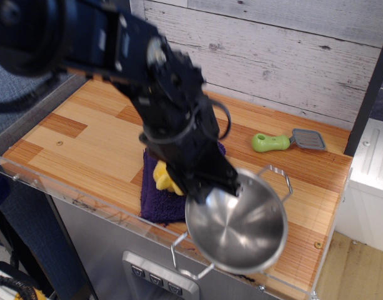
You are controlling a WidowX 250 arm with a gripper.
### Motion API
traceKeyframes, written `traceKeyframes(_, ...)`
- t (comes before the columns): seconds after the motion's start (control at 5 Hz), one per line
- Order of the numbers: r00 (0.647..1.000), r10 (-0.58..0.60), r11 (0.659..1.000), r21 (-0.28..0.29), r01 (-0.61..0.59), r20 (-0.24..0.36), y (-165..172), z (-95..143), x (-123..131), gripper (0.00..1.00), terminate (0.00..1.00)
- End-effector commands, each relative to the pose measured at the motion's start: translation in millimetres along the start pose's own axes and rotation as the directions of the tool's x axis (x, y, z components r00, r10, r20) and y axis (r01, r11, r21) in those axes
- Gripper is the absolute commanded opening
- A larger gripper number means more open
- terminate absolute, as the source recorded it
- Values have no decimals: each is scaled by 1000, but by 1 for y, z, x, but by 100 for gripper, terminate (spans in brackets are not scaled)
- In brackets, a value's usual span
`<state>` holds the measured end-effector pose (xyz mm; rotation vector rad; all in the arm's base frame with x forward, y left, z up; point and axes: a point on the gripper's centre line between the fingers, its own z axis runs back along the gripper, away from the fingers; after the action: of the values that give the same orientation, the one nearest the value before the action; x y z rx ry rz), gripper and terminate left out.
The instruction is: Move bowl to the front right table corner
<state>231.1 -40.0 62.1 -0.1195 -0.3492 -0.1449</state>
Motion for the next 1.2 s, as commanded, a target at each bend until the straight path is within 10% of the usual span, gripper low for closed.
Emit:
traceKeyframes(0.0,999,-41,999,-4,41,-30,1,-13,-25,0,0)
traceKeyframes(1.0,972,228,972,66,-224,-54,40,-16,-34,0,0)
